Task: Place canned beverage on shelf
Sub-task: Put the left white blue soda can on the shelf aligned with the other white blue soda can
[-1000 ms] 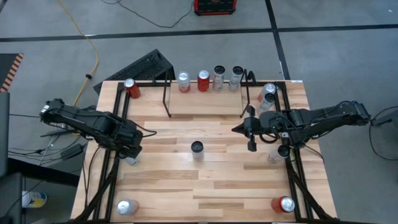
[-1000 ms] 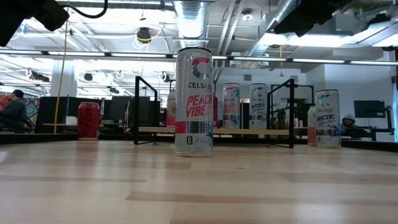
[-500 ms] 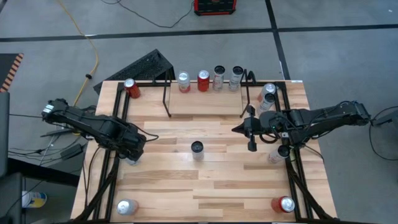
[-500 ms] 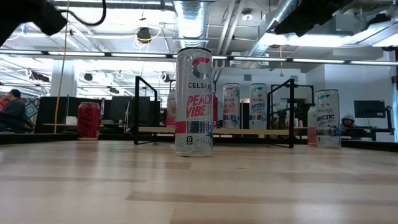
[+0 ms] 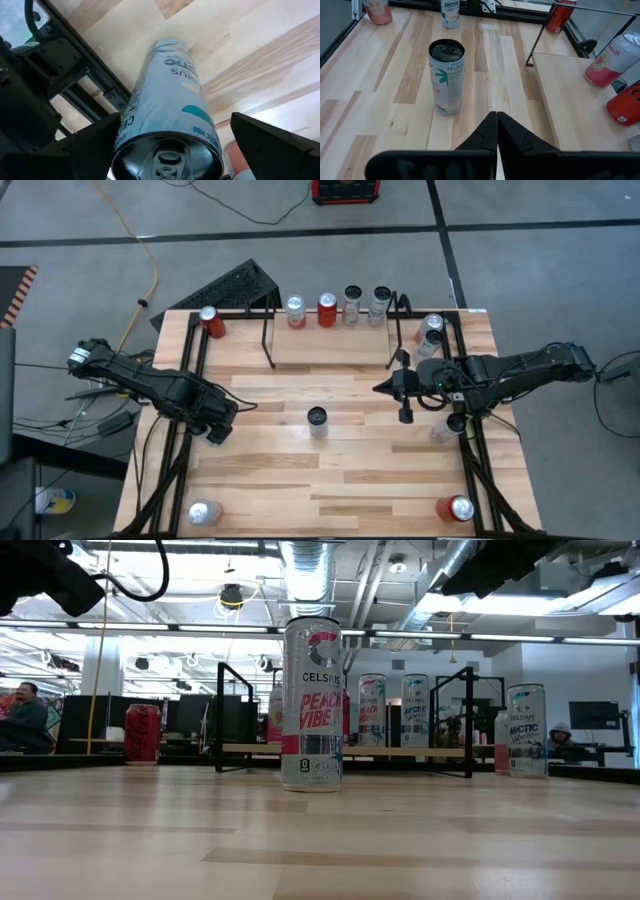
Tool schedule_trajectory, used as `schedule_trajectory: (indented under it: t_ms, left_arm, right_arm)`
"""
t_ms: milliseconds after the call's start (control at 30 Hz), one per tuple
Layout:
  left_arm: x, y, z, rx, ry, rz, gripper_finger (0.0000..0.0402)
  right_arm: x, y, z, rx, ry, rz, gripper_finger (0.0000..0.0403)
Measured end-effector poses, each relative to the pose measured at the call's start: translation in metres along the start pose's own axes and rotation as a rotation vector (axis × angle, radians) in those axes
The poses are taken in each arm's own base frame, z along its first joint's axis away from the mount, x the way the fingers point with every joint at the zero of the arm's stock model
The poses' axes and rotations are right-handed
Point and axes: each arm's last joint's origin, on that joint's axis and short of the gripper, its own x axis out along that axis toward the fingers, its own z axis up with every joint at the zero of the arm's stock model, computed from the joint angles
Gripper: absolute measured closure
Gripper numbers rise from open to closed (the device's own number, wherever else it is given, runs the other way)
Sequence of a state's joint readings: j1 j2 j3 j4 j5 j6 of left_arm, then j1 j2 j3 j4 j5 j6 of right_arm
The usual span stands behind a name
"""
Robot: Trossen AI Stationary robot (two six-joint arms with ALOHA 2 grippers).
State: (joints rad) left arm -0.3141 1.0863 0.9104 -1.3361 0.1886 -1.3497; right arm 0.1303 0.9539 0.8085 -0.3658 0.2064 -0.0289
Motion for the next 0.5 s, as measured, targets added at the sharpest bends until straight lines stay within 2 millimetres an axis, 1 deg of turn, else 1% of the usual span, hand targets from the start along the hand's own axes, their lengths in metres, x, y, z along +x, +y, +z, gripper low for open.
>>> schedule_trajectory:
  t_ms: [100,300,500]
  left_arm:
    - [0.0,0.0,-0.0002,0.003,0.006,-0.001,0.0074]
    - [-0.0001,-0.0001,-0.0004,0.028,0.015,-0.003,0.0158]
    - [-0.0016,-0.0003,0.0012,0.098,0.021,-0.013,0.0161]
  right_arm:
    - [0.0,0.0,0.0,0.001,0.0,0.0,0.0372]
    - [0.0,0.0,0.0,0.002,0.0,0.0,0.0372]
    - [0.0,0.0,0.0001,0.002,-0.001,0.0,0.0372]
